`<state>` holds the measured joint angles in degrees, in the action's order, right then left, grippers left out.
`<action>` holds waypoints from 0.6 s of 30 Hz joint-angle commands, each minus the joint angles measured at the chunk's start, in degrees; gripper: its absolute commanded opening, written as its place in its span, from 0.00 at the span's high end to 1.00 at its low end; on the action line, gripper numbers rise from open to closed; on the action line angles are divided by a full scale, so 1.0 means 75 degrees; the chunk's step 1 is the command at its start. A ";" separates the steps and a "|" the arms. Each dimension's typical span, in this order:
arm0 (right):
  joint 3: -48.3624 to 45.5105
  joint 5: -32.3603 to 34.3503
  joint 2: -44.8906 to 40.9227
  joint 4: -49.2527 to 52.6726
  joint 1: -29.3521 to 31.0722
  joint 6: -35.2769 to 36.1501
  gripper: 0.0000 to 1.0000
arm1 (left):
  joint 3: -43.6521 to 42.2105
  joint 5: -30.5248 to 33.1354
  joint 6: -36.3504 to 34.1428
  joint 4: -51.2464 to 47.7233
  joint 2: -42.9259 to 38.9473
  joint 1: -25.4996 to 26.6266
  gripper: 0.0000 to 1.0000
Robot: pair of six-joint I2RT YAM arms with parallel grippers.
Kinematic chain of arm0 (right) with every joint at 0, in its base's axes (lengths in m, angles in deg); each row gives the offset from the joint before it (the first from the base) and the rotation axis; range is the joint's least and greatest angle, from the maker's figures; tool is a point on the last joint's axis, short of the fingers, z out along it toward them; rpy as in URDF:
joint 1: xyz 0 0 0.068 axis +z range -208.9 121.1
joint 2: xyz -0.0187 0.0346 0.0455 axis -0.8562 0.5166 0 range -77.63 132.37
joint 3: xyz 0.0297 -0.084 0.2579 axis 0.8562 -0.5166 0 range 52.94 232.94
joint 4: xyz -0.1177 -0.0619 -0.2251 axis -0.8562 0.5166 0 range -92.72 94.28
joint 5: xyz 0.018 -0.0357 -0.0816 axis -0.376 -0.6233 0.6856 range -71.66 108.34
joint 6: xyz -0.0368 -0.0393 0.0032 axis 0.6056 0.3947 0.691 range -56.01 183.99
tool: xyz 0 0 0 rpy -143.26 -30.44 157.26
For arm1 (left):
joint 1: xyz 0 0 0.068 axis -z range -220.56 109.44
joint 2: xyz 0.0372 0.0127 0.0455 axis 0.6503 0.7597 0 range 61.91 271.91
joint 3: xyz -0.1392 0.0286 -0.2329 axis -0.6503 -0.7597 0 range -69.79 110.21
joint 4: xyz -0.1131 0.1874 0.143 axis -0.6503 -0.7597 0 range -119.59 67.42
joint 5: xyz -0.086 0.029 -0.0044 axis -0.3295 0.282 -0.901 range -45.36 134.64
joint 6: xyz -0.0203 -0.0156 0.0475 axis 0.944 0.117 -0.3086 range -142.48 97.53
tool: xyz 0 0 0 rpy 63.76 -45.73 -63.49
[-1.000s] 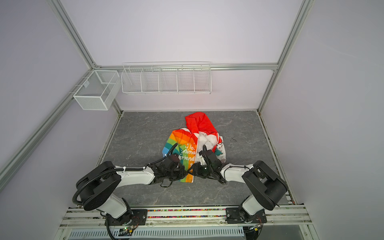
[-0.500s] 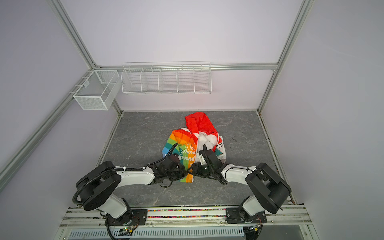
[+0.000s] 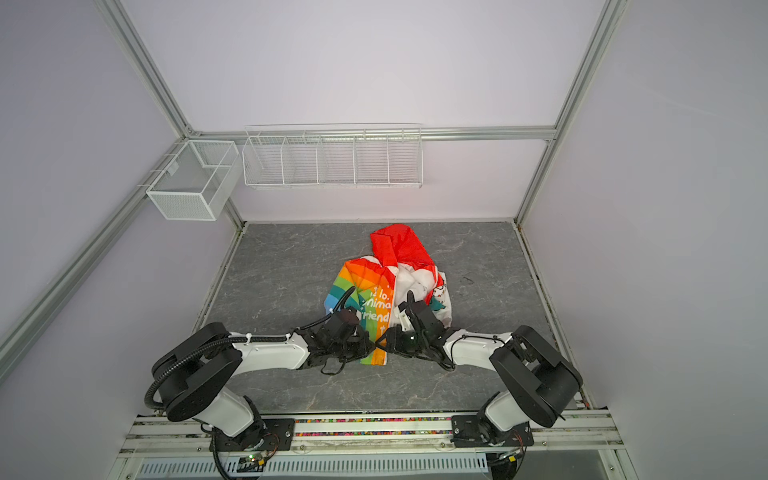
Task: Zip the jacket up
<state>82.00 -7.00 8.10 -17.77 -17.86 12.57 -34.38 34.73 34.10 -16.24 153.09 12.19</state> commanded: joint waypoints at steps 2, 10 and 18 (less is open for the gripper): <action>-0.0327 -0.0078 0.0053 -0.0139 0.0107 -0.0047 0.54 | -0.0066 0.0115 0.0062 -0.0151 0.0072 -0.0038 1.00; -0.0499 -0.0098 -0.0086 -0.0164 0.0172 0.0000 0.64 | -0.0047 0.0091 0.0062 -0.0149 0.0136 -0.0038 1.00; -0.0418 -0.0218 -0.0046 -0.0340 0.0179 -0.0023 0.75 | -0.0023 0.0079 0.0064 -0.0139 0.0183 -0.0038 1.00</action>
<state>79.22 -7.70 8.10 -19.03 -16.99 12.59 -34.38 34.69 34.10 -16.02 153.20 12.19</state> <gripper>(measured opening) 0.255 0.047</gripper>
